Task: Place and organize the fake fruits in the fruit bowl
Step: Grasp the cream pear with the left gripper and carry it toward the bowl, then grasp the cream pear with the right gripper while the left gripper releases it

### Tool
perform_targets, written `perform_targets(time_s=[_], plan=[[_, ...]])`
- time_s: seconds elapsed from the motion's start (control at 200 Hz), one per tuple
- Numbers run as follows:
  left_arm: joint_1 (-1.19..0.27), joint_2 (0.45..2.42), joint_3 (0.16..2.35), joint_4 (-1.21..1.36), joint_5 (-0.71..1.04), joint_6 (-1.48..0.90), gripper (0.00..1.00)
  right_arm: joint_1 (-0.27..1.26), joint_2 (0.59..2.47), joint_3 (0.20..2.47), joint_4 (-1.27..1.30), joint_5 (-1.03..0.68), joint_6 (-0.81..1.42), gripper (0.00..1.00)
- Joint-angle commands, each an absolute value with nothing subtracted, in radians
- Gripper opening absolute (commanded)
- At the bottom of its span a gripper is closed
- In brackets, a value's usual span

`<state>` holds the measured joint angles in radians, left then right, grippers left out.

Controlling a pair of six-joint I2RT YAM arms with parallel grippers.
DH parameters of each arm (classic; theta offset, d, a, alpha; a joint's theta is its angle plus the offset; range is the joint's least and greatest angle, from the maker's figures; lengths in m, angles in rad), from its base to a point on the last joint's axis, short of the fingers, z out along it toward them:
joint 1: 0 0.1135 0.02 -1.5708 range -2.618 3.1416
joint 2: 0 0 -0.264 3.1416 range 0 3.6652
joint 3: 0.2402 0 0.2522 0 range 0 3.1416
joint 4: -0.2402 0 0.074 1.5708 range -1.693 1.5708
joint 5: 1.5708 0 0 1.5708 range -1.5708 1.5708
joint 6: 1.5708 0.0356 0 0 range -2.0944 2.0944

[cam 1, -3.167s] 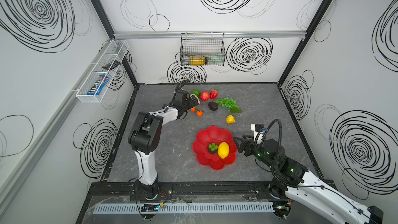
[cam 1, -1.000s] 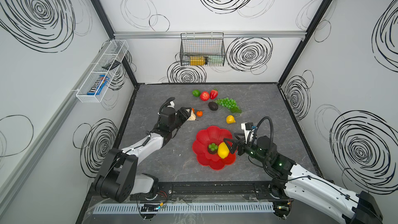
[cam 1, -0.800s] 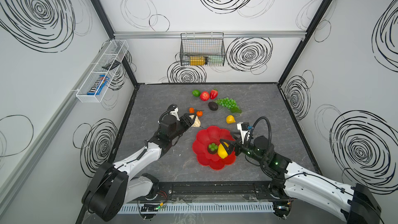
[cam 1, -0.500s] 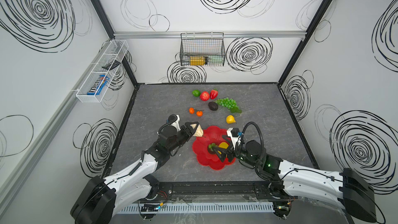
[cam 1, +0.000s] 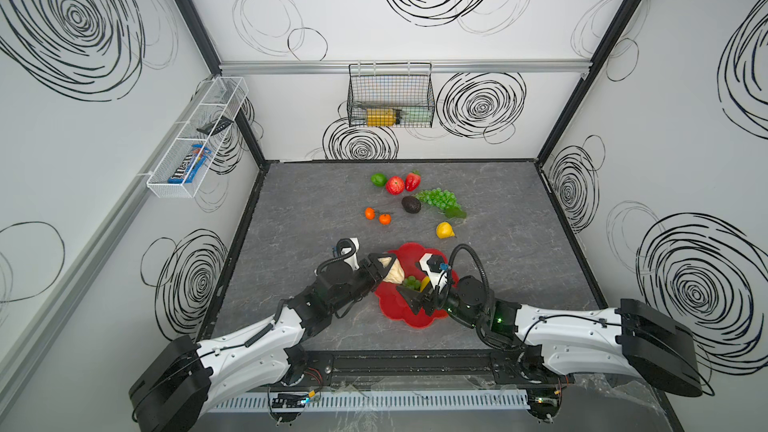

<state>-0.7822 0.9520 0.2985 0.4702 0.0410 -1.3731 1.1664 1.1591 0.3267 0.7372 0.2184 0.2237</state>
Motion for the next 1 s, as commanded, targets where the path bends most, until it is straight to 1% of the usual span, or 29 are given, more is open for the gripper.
perform_targets(time_s=[0.0,0.085,0.225,0.786,0.996], plan=[[-0.805,0.940,0.309,0.521,0.005,-1.392,0.66,1.183,1.179,0.352,0.818,0.268,0.206,0.89],[-0.824,0.946,0.308,0.529,-0.003,-1.392,0.66,1.189,1.192,0.351,0.829,0.288,0.204,0.89],[-0.866,0.957,0.319,0.523,-0.035,-1.383,0.66,1.197,1.214,0.357,0.840,0.292,0.195,0.86],[-0.906,1.012,0.330,0.580,-0.029,-1.383,0.66,1.229,1.243,0.366,0.862,0.327,0.179,0.85],[-0.919,1.032,0.345,0.580,-0.023,-1.365,0.66,1.231,1.245,0.373,0.846,0.340,0.198,0.79]])
